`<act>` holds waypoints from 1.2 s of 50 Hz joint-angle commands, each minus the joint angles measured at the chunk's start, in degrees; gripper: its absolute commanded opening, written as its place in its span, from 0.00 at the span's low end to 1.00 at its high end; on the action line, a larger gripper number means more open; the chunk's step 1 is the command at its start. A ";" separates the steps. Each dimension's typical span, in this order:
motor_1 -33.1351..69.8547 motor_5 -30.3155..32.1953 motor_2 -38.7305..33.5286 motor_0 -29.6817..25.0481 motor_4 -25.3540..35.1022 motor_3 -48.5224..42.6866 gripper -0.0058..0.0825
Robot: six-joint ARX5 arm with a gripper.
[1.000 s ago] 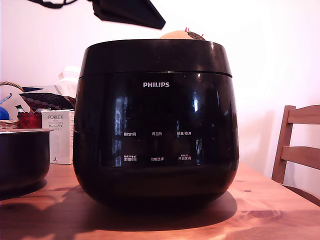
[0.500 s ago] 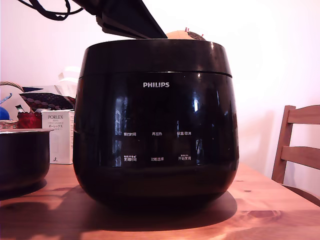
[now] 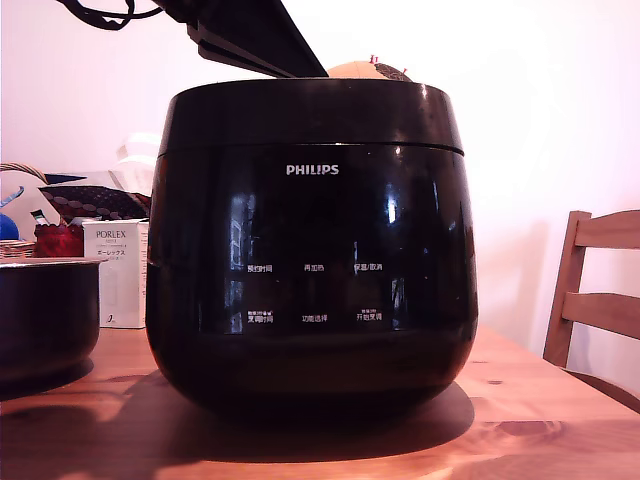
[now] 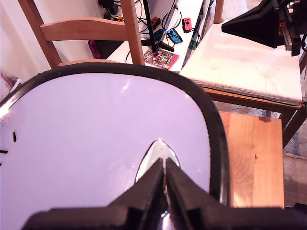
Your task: Open the rice cooker by pressing the large metal button on the top of its lid with medium force
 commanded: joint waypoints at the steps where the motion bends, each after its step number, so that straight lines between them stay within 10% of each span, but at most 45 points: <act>1: 3.37 0.44 -1.77 0.22 -0.90 -2.12 0.04; 60: 6.78 3.02 -1.77 -0.63 -6.95 -9.49 0.04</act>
